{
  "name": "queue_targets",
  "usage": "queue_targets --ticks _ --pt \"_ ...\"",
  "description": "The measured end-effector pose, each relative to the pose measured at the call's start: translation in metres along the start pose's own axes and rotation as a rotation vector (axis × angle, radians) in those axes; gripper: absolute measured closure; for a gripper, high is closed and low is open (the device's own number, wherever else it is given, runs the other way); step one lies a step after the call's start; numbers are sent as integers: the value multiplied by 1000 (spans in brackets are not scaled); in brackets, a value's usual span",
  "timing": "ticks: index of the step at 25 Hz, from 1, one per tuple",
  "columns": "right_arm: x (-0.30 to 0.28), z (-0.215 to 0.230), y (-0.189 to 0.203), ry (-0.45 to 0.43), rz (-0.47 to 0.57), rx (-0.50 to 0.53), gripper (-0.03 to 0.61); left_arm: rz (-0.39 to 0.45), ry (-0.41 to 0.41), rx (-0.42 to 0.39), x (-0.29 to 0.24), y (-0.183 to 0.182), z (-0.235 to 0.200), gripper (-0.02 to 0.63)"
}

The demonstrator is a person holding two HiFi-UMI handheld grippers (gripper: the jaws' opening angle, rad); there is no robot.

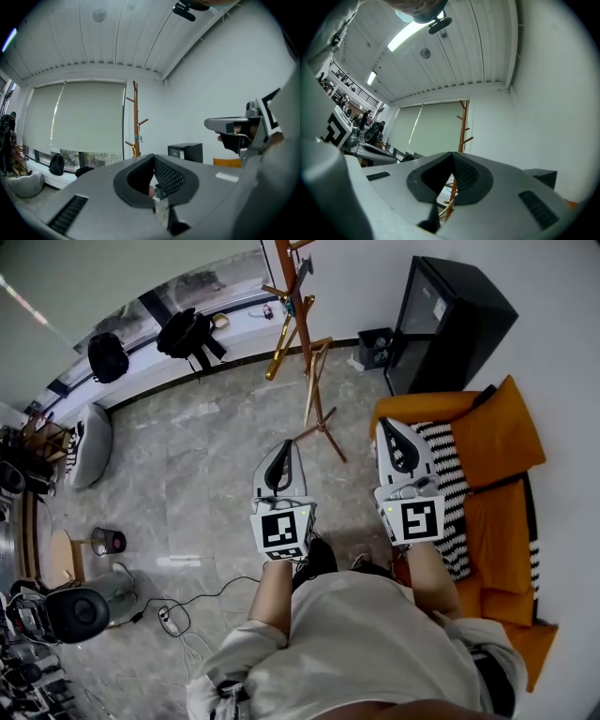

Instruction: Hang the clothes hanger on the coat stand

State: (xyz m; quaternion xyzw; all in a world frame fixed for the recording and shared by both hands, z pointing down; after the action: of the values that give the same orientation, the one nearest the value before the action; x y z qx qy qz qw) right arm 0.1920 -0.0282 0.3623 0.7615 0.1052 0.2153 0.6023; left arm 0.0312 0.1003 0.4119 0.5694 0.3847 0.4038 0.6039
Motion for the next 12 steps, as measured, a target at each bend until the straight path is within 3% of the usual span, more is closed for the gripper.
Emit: queue_targets --ticks 12 --pt "1 2 -3 -5 3 0 574 7 20 3 0 -7 7 603"
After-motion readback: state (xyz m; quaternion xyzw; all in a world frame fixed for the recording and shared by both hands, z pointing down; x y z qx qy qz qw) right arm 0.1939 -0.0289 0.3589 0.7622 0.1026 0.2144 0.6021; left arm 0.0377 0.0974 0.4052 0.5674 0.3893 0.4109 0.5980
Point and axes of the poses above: the fingertips, and each gripper's own axes: x backward along the fingers, z to its right, y out of its underside, the point moved 8 cm from there along x, backward along the fingers, and after that the axes turned 2 degrees about -y, right-handed, at the moved point
